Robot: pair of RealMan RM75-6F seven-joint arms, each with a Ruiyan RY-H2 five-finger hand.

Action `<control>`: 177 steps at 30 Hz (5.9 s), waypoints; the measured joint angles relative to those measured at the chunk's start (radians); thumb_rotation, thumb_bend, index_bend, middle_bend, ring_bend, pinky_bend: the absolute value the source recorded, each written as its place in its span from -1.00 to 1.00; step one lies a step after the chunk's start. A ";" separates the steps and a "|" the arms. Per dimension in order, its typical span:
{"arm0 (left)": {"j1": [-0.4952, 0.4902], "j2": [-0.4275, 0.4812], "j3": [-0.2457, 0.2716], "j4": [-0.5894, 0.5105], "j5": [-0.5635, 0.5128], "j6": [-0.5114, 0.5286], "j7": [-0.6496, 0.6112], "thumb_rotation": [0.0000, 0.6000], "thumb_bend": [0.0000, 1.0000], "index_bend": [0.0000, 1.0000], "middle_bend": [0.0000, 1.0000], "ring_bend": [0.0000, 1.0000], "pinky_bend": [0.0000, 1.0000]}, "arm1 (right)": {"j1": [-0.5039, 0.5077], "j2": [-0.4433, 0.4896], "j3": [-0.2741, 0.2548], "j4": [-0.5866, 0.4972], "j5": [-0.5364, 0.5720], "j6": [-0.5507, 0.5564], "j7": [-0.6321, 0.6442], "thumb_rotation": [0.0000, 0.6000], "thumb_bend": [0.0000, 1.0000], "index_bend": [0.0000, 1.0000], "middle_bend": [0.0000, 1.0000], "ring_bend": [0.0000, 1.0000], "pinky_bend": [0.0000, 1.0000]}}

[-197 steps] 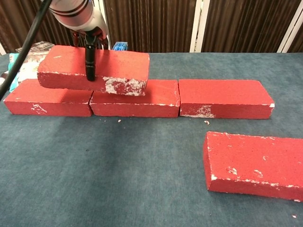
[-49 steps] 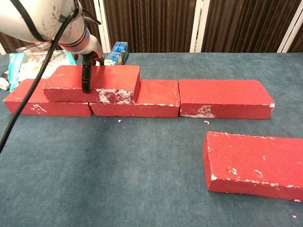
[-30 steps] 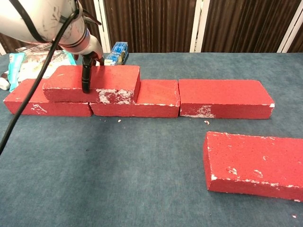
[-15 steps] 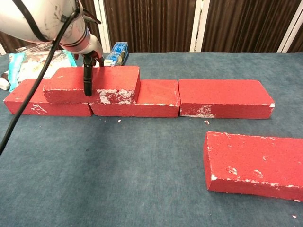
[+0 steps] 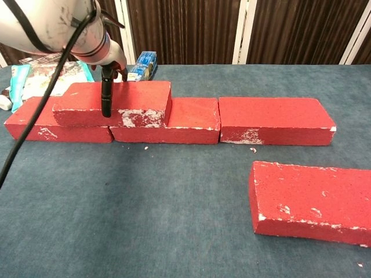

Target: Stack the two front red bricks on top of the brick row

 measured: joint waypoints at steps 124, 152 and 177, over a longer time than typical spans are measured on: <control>1.349 0.477 0.421 -0.246 1.698 0.260 -1.444 1.00 -1.00 -1.00 -1.00 -1.00 -0.93 | 0.413 -0.251 -0.139 -0.295 0.531 -0.105 -0.636 1.00 -0.95 -0.64 -0.46 -0.61 -1.00; 1.347 0.494 0.426 -0.258 1.680 0.245 -1.466 1.00 -1.00 -1.00 -1.00 -1.00 -0.92 | 0.502 -0.167 -0.001 -0.378 0.464 -0.137 -0.651 1.00 -0.87 -0.43 -0.45 -0.60 -1.00; 1.345 0.502 0.426 -0.268 1.665 0.241 -1.473 1.00 -1.00 -1.00 -1.00 -1.00 -0.91 | 0.925 -0.197 0.219 -0.032 1.015 -0.392 -0.699 1.00 -0.87 -0.39 -0.46 -0.58 -1.00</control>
